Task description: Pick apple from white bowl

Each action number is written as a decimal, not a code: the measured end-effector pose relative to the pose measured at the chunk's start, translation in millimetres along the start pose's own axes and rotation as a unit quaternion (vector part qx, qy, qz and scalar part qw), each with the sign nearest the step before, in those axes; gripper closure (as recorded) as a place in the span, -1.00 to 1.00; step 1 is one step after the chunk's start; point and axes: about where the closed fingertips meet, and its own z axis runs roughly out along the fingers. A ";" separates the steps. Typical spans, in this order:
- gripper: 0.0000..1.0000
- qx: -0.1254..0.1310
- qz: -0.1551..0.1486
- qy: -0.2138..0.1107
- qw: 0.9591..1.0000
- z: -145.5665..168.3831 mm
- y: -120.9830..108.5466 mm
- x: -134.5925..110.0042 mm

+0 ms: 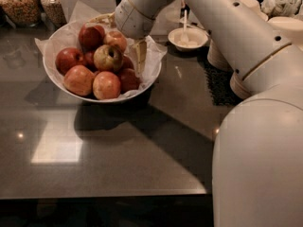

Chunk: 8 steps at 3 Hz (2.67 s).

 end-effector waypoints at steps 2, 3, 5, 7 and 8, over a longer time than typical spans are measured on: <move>-1.00 0.005 -0.001 0.000 1.000 -0.5 -3.7 -0.3; -1.00 -0.001 -0.021 -0.011 1.000 14.2 -10.2 -4.1; -1.00 -0.026 -0.004 -0.022 0.999 14.5 -20.2 -17.2; -1.00 -0.022 -0.004 -0.028 0.999 18.0 -22.5 -17.4; -0.84 -0.022 -0.004 -0.028 0.999 18.0 -22.5 -17.4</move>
Offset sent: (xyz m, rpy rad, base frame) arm -0.0011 0.0132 0.0048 -0.0006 -0.0238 0.0441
